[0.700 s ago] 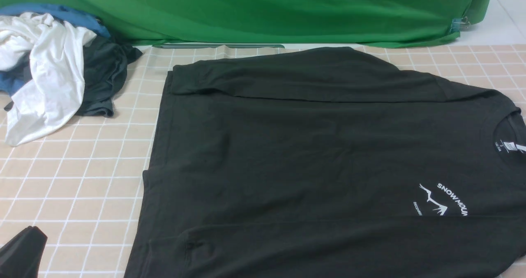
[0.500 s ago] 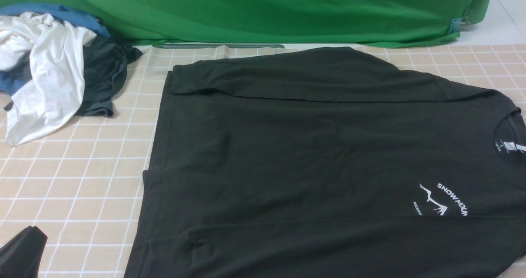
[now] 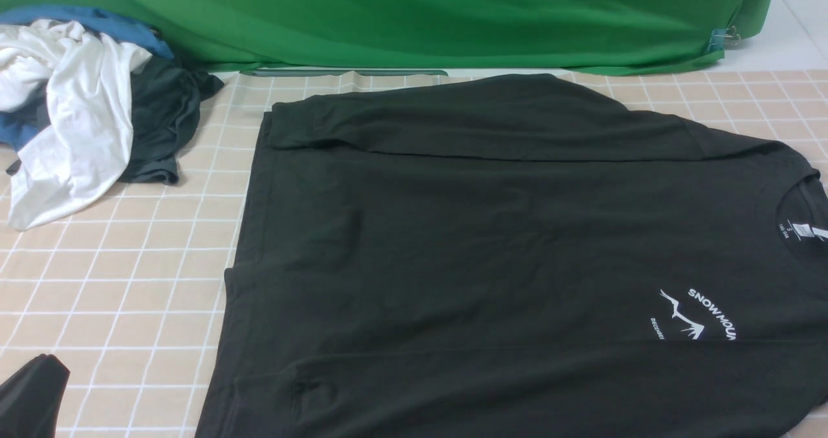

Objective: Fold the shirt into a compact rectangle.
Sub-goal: 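Grasp the left edge of the dark T-shirt lying flat on the table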

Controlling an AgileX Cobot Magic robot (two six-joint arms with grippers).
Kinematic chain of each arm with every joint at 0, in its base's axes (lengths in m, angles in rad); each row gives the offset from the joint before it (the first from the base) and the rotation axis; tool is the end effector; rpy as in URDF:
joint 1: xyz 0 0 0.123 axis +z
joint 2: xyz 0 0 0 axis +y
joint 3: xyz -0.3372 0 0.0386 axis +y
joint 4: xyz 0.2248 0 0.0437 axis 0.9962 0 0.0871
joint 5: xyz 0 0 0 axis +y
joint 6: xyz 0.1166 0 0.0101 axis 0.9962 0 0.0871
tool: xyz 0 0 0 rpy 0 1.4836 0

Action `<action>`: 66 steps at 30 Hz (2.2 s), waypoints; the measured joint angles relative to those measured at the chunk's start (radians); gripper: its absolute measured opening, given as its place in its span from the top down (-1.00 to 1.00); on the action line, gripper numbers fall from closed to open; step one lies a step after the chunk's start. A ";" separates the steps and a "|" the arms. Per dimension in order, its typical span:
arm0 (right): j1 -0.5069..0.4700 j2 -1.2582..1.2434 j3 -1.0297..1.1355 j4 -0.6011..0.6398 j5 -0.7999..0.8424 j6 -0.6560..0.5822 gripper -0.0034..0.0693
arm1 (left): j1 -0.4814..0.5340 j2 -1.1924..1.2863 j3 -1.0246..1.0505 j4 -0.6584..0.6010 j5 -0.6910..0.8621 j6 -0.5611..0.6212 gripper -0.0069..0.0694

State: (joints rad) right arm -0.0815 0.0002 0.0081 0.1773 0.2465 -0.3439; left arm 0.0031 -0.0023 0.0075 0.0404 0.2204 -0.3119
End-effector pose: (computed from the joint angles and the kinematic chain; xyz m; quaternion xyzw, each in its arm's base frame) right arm 0.0037 0.0048 0.1843 -0.0483 0.7610 -0.0654 0.6436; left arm 0.0036 0.0010 0.1871 -0.1065 0.7467 -0.0849 0.6511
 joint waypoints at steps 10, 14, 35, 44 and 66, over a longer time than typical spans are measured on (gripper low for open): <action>0.000 0.000 0.000 0.000 0.000 0.000 0.25 | 0.000 0.000 0.000 -0.486 -0.316 -0.084 0.78; 0.000 0.000 0.000 0.000 0.000 0.000 0.25 | 0.000 0.000 0.000 -0.521 -0.400 -0.127 0.78; 0.000 0.000 0.000 0.253 -0.231 0.227 0.25 | 0.000 0.203 -0.503 -0.168 -0.103 -0.479 0.78; 0.000 0.000 0.000 0.330 -0.373 0.567 0.25 | 0.000 0.731 -0.755 -0.236 0.618 -0.135 0.78; 0.225 0.489 -0.621 0.328 0.352 0.147 0.80 | -0.443 1.393 -0.728 -0.014 0.602 -0.289 0.74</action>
State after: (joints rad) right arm 0.1439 0.4890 -0.6128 0.5052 0.5982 -0.1973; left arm -0.4395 1.3908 -0.7208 0.0266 0.8225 -0.6006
